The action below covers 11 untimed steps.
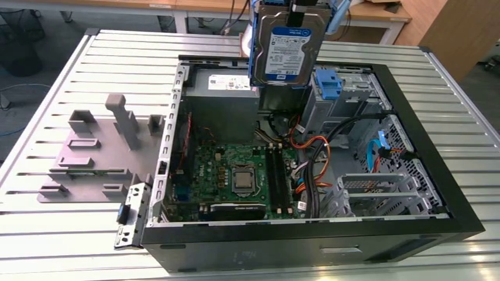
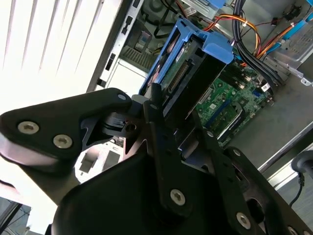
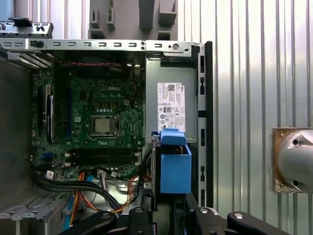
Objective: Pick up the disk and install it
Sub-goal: 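Pick up the disk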
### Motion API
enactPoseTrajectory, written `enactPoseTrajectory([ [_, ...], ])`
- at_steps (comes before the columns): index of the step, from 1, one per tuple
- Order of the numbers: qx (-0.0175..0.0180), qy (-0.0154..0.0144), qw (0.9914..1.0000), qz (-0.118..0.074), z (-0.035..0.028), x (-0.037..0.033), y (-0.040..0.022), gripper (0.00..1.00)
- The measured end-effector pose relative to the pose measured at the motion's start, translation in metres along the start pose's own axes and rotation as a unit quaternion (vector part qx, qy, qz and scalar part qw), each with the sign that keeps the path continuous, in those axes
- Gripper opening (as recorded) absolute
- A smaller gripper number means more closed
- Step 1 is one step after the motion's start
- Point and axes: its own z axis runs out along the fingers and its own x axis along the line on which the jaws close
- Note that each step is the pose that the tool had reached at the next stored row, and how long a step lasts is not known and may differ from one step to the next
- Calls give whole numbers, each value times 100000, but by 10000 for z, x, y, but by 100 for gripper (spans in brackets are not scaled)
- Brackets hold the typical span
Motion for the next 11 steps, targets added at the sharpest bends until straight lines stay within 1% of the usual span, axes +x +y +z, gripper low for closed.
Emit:
enactPoseTrajectory([
  [1,-1,2,100000,9,3,32,-3,35],
  [11,0,-1,100000,9,3,57,-4,35],
])
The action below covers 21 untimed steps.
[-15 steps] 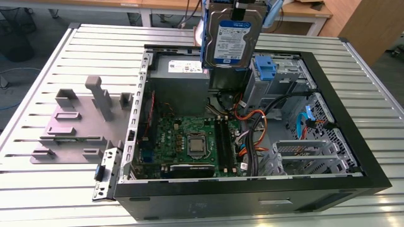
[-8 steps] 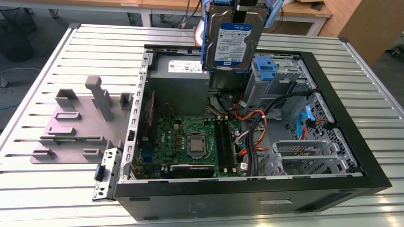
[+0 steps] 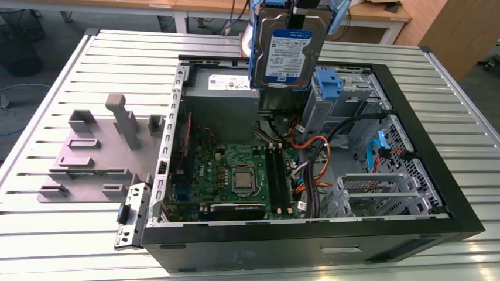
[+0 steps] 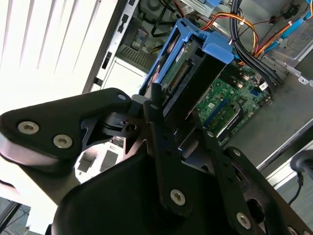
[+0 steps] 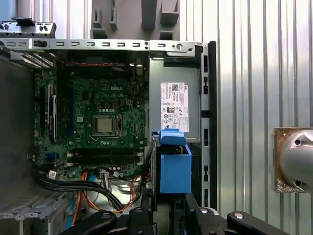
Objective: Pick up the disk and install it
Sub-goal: 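Pick up the disk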
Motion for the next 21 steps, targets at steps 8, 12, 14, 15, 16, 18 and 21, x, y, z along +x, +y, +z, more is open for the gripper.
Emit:
enactPoseTrajectory([
  [8,0,-1,100000,2,-1,70,-1,35],
  [12,0,1,100000,1,-2,128,-2,35],
  [14,-2,7,100000,3,-3,162,-3,35],
  [15,-2,4,100000,2,-3,180,-4,35],
  [16,-2,6,100000,1,-3,200,-4,35],
  [18,1,-1,100000,-2,-4,262,-5,35],
  [21,1,-1,100000,2,-5,346,-7,35],
])
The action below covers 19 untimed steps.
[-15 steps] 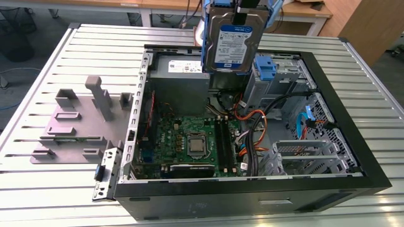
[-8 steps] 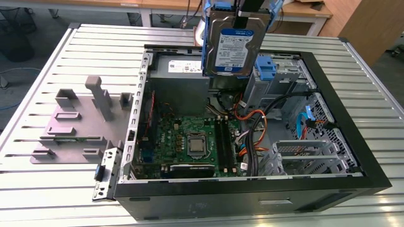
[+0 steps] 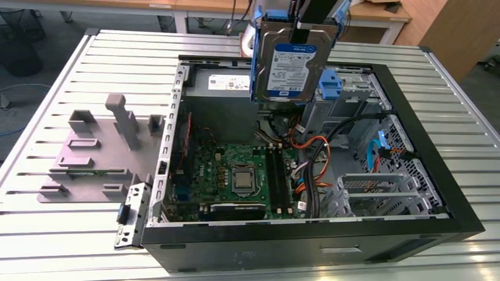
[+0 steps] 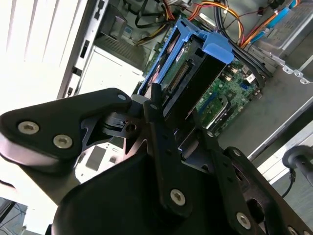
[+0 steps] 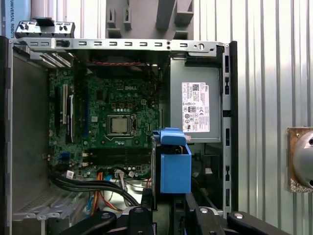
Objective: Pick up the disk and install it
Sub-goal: 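Pick up the disk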
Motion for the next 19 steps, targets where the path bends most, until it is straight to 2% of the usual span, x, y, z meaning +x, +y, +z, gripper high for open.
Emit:
enactPoseTrajectory([
  [19,-2,-3,100000,0,-8,405,-8,35],
])
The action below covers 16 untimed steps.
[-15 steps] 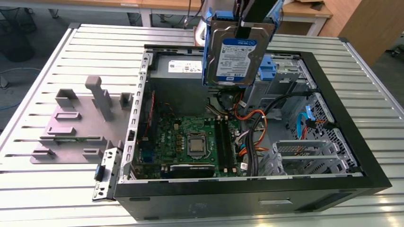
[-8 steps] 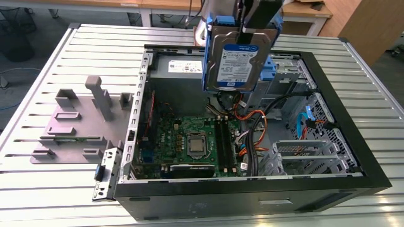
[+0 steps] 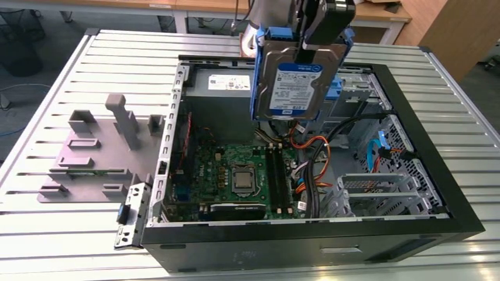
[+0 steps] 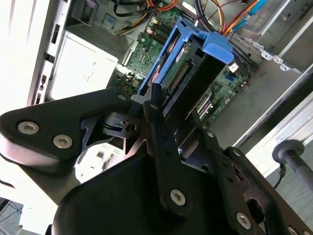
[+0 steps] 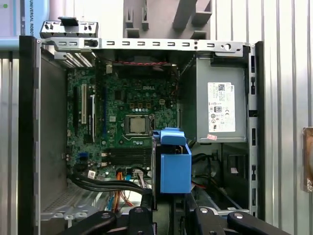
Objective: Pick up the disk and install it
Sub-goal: 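Pick up the disk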
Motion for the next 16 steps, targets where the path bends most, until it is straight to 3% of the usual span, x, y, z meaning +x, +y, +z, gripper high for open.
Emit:
enactPoseTrajectory([
  [16,2,-1,100000,-1,-9,372,-7,35],
])
